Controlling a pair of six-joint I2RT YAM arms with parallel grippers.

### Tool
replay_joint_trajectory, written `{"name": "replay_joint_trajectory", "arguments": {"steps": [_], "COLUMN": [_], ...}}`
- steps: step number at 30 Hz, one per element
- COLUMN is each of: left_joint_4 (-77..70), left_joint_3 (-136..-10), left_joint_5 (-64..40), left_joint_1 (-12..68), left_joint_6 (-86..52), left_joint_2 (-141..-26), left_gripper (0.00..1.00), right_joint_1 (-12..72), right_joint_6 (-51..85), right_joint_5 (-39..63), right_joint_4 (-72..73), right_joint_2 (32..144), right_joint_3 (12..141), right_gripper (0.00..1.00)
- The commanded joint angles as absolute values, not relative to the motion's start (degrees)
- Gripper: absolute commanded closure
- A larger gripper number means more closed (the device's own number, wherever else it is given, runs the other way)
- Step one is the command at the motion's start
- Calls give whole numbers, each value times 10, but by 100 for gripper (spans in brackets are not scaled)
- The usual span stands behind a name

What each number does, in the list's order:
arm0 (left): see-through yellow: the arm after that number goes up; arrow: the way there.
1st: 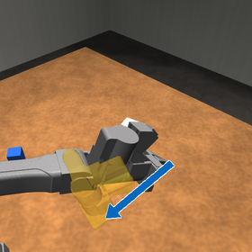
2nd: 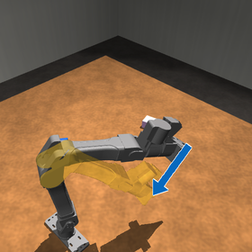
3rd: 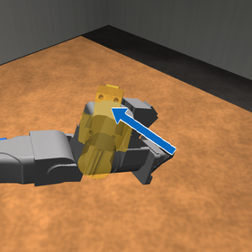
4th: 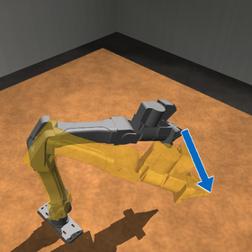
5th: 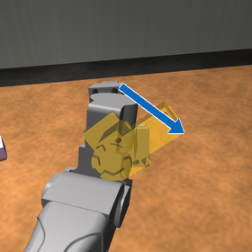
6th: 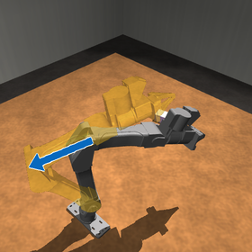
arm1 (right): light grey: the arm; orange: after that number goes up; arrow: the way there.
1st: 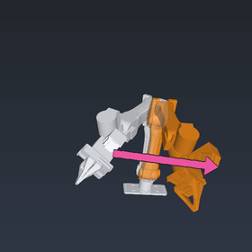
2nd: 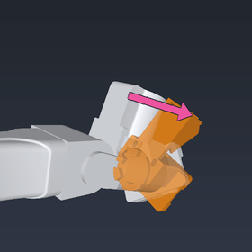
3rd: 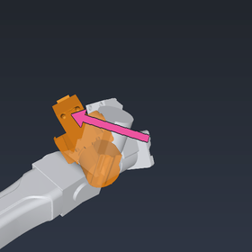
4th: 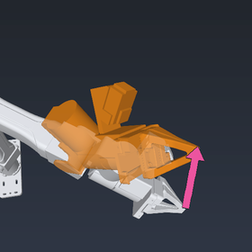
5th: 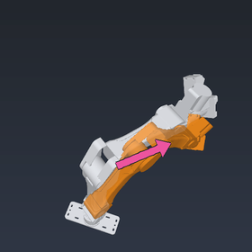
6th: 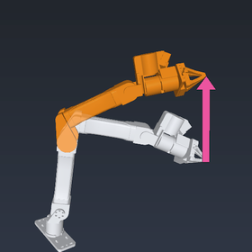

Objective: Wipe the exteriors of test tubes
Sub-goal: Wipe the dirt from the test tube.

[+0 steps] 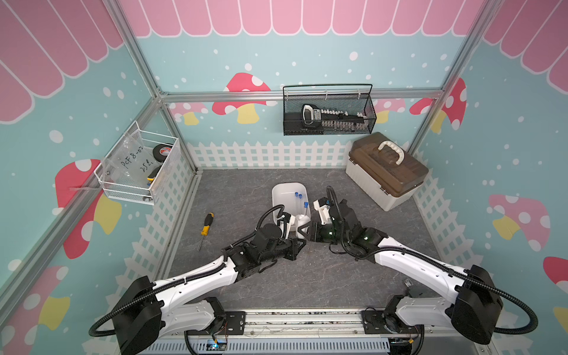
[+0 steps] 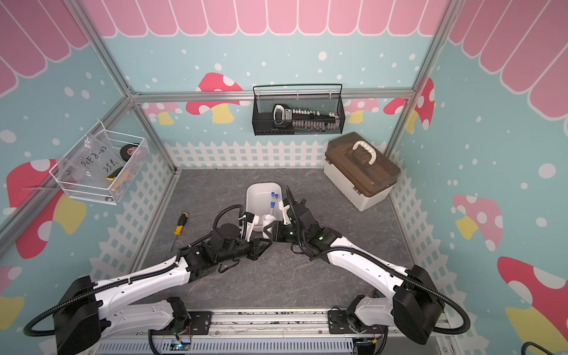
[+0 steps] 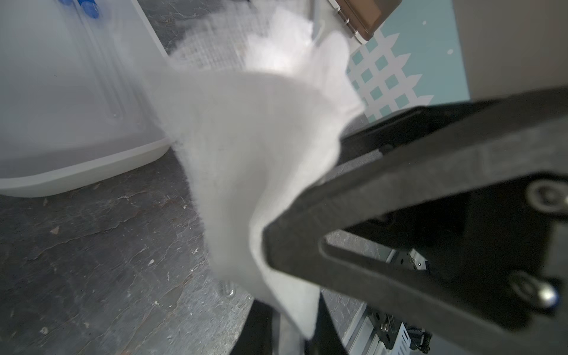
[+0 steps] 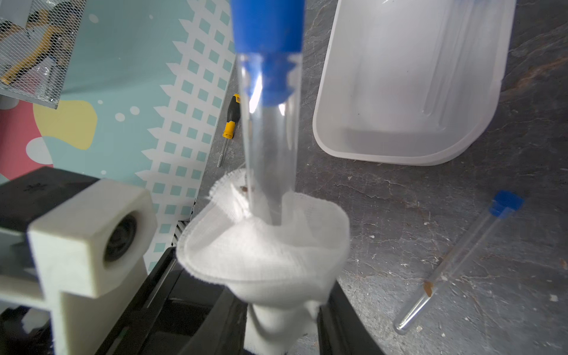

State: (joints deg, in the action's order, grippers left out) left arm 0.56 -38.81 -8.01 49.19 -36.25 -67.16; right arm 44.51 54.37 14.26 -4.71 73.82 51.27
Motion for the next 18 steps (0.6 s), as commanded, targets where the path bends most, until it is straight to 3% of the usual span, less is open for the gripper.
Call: {"name": "replay_joint_trajectory", "arguments": {"steps": [1, 5, 18], "left_joint_4": [-5, -3, 2], "left_joint_3": [-388, -385, -366], "left_joint_5": [-88, -91, -90], "left_joint_1": [489, 489, 489], "left_joint_6": [-367, -367, -369], "left_joint_2": [-669, -668, -652], "left_gripper": [86, 86, 86], "right_joint_1": [451, 451, 398], "right_joint_6": [557, 556, 522], "right_joint_5": [137, 112, 99], "right_joint_4": [-12, -5, 4], "right_joint_2": [748, 750, 782], "right_joint_3": [503, 504, 576], "right_gripper": [73, 80, 79]}}
